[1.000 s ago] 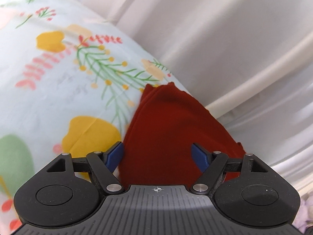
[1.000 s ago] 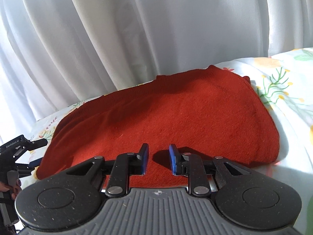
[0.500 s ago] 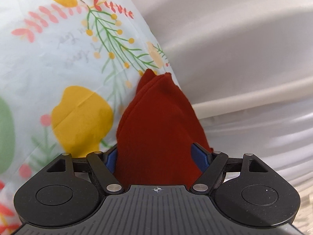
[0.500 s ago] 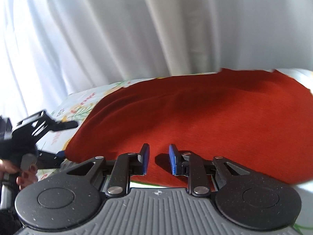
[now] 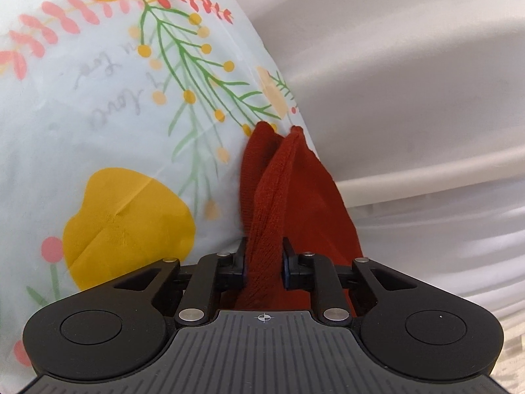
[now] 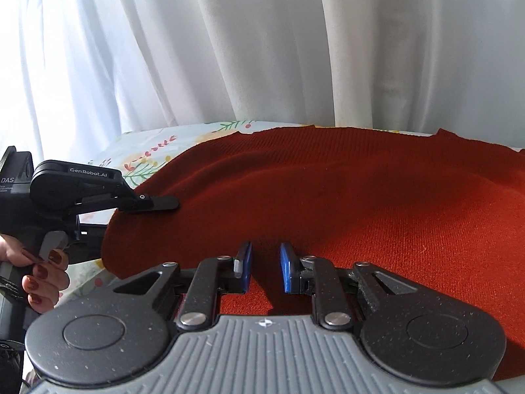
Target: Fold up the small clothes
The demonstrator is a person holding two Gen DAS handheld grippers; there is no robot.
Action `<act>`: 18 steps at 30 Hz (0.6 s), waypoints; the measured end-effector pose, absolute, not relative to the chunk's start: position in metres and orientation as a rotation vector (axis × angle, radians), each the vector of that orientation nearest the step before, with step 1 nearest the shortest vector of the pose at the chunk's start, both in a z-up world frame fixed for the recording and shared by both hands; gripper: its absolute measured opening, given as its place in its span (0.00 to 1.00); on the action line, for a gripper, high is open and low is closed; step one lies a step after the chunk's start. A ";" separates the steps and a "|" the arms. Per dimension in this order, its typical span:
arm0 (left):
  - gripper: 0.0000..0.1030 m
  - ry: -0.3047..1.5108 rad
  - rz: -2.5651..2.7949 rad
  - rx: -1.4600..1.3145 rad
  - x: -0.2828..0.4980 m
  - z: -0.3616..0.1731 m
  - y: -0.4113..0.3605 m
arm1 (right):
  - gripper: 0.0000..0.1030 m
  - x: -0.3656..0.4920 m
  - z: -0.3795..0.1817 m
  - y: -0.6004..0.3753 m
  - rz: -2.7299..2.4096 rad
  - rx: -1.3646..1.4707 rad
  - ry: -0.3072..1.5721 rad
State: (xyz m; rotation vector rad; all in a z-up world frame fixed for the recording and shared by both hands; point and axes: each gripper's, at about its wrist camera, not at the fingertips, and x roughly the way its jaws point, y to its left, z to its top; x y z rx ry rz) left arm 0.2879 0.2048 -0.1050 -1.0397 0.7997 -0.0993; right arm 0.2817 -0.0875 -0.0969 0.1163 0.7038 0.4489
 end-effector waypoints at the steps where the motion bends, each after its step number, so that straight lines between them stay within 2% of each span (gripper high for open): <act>1: 0.19 0.796 -0.100 -1.041 0.288 -0.104 0.205 | 0.16 0.282 -0.096 -0.089 0.449 0.123 0.706; 11: 0.18 0.779 -0.056 -1.036 0.287 -0.103 0.202 | 0.15 0.277 -0.099 -0.091 0.435 0.108 0.683; 18: 0.16 0.763 -0.068 -1.016 0.288 -0.085 0.197 | 0.13 0.264 -0.081 -0.119 0.391 0.214 0.685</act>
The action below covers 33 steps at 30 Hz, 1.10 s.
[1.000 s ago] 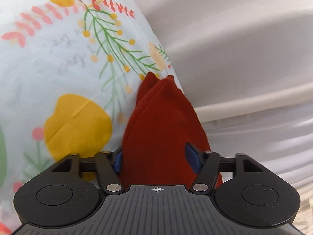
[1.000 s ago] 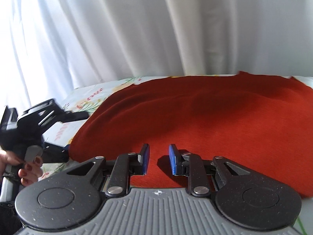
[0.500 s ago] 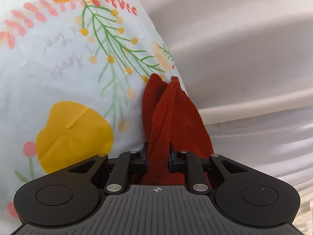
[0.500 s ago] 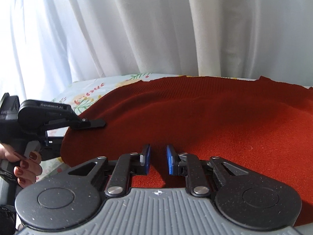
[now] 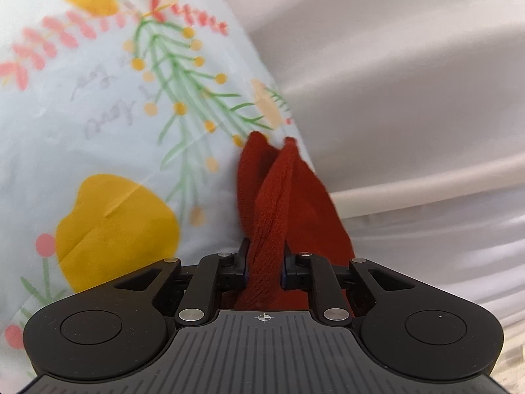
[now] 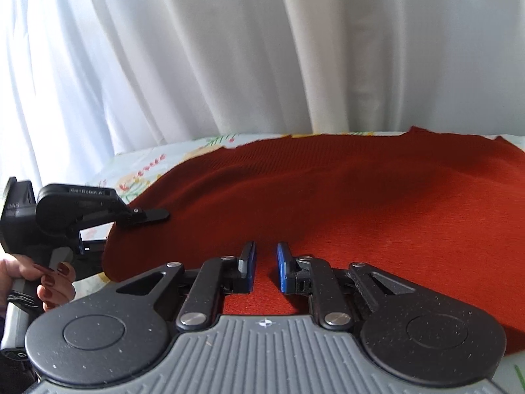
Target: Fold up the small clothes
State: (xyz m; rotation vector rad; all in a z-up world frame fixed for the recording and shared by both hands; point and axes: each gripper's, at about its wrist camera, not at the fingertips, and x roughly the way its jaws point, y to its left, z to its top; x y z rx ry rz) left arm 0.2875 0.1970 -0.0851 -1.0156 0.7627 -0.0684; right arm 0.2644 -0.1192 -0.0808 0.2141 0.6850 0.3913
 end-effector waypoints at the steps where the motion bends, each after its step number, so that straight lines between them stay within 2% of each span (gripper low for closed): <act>1: 0.16 0.753 -0.081 -0.988 0.287 -0.077 0.193 | 0.13 0.260 -0.078 -0.126 0.383 0.234 0.678; 10: 0.10 0.668 -0.303 -0.748 0.295 -0.009 0.106 | 0.13 0.235 -0.059 -0.187 0.233 0.365 0.600; 15: 0.10 0.782 -0.328 -0.631 0.309 -0.038 0.050 | 0.13 0.229 -0.058 -0.205 0.163 0.392 0.612; 17: 0.10 0.844 -0.319 -0.650 0.310 -0.059 0.044 | 0.14 0.226 -0.058 -0.211 0.149 0.396 0.628; 19: 0.11 0.831 -0.322 -0.652 0.303 -0.064 0.044 | 0.14 0.225 -0.057 -0.215 0.151 0.398 0.636; 20: 0.14 0.819 -0.322 -0.652 0.300 -0.062 0.045 | 0.14 0.223 -0.057 -0.217 0.156 0.395 0.637; 21: 0.25 0.814 -0.331 -0.653 0.299 -0.059 0.045 | 0.14 0.221 -0.057 -0.219 0.164 0.392 0.635; 22: 0.31 0.815 -0.354 -0.649 0.298 -0.057 0.044 | 0.14 0.219 -0.058 -0.221 0.168 0.390 0.634; 23: 0.45 0.821 -0.379 -0.637 0.296 -0.053 0.042 | 0.14 0.219 -0.059 -0.223 0.163 0.391 0.638; 24: 0.52 0.822 -0.396 -0.622 0.296 -0.049 0.041 | 0.14 0.220 -0.061 -0.224 0.159 0.395 0.642; 25: 0.54 0.810 -0.410 -0.613 0.292 -0.042 0.042 | 0.14 0.220 -0.062 -0.225 0.159 0.404 0.645; 27: 0.66 0.763 -0.416 -0.640 0.281 -0.028 0.052 | 0.14 0.224 -0.064 -0.224 0.168 0.429 0.655; 29: 0.74 0.699 -0.388 -0.677 0.270 -0.016 0.070 | 0.14 0.223 -0.064 -0.220 0.192 0.433 0.657; 33: 0.76 0.649 -0.125 -0.693 0.264 -0.015 0.110 | 0.14 0.229 -0.064 -0.209 0.239 0.408 0.661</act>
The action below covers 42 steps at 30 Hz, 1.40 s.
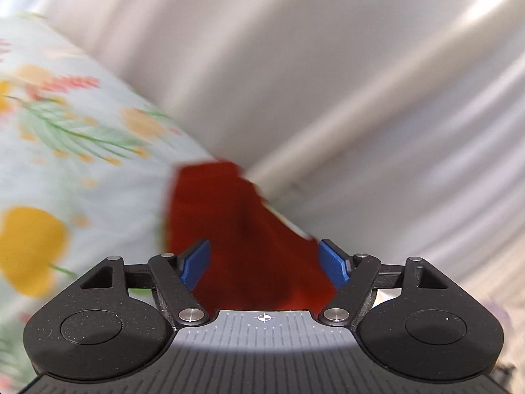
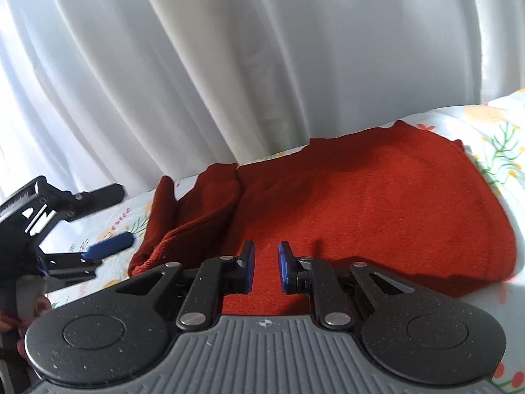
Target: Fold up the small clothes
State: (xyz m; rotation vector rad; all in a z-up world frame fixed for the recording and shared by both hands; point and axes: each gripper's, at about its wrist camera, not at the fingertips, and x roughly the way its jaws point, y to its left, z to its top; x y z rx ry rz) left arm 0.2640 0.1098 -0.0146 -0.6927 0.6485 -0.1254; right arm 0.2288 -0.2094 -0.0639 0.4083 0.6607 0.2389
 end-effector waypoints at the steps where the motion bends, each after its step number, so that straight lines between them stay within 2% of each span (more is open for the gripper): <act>1: 0.76 0.672 -0.054 -0.704 0.268 -0.020 0.119 | 0.14 0.231 -0.065 -0.207 0.249 0.407 0.665; 7: 0.75 0.804 0.032 -0.778 0.300 -0.059 0.133 | 0.14 0.246 -0.063 -0.184 0.329 0.383 0.688; 12: 0.75 0.823 -0.152 -0.940 0.299 -0.076 0.116 | 0.14 0.254 -0.054 -0.165 0.396 0.339 0.667; 16: 0.76 0.827 -0.155 -0.841 0.293 -0.066 0.111 | 0.15 0.261 -0.054 -0.158 0.418 0.305 0.693; 20: 0.79 0.760 -0.027 -0.914 0.273 -0.060 0.139 | 0.22 0.269 -0.052 -0.159 0.419 0.304 0.701; 26: 0.82 0.710 0.187 -0.818 0.260 -0.049 0.155 | 0.36 0.298 -0.041 -0.146 0.499 0.376 0.695; 33: 0.82 0.753 0.248 -0.784 0.255 -0.057 0.160 | 0.37 0.342 -0.076 -0.093 0.603 0.392 0.881; 36: 0.82 0.756 0.249 -0.768 0.258 -0.059 0.155 | 0.31 0.350 -0.083 -0.086 0.596 0.422 0.886; 37: 0.82 0.762 0.243 -0.760 0.260 -0.058 0.152 | 0.16 0.351 -0.084 -0.084 0.600 0.427 0.881; 38: 0.82 0.767 0.231 -0.756 0.261 -0.057 0.149 | 0.06 0.352 -0.084 -0.081 0.596 0.419 0.872; 42: 0.82 0.765 0.163 -0.750 0.269 -0.054 0.133 | 0.05 0.331 -0.064 -0.087 0.531 0.302 0.761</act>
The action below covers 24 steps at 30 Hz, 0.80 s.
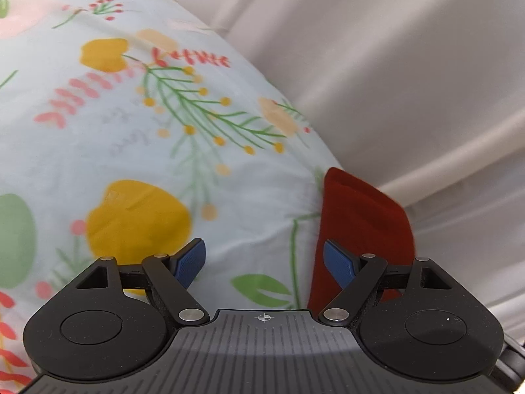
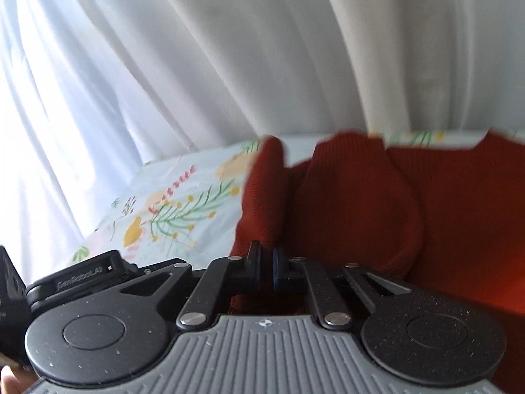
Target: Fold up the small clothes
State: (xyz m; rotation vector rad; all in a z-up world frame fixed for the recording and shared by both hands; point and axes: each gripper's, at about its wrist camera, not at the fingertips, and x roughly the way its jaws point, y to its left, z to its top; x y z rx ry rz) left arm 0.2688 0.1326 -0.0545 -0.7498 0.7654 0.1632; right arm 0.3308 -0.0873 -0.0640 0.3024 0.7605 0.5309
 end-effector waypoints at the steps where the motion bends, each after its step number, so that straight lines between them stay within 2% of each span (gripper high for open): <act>1: 0.82 0.772 0.146 -0.737 0.272 -0.055 0.126 | 0.05 0.325 -0.057 -0.097 0.509 0.311 0.731; 4: 0.82 0.815 0.083 -0.689 0.286 -0.064 0.099 | 0.05 0.312 -0.054 -0.124 0.430 0.363 0.711; 7: 0.83 0.811 0.063 -0.560 0.291 -0.063 0.074 | 0.05 0.316 -0.077 -0.131 0.381 0.339 0.786; 13: 0.82 0.824 0.044 -0.587 0.294 -0.064 0.074 | 0.11 0.311 -0.077 -0.162 0.403 0.438 0.743; 14: 0.81 0.826 0.036 -0.590 0.294 -0.063 0.073 | 0.16 0.310 -0.074 -0.168 0.386 0.441 0.733; 19: 0.81 0.832 0.020 -0.565 0.298 -0.065 0.068 | 0.25 0.331 -0.085 -0.193 0.372 0.612 0.814; 20: 0.81 0.832 0.019 -0.564 0.299 -0.065 0.068 | 0.33 0.333 -0.086 -0.195 0.367 0.621 0.816; 21: 0.81 0.833 0.018 -0.565 0.299 -0.065 0.068 | 0.36 0.335 -0.087 -0.195 0.372 0.623 0.824; 24: 0.81 0.836 0.016 -0.567 0.300 -0.065 0.070 | 0.37 0.336 -0.091 -0.191 0.415 0.635 0.832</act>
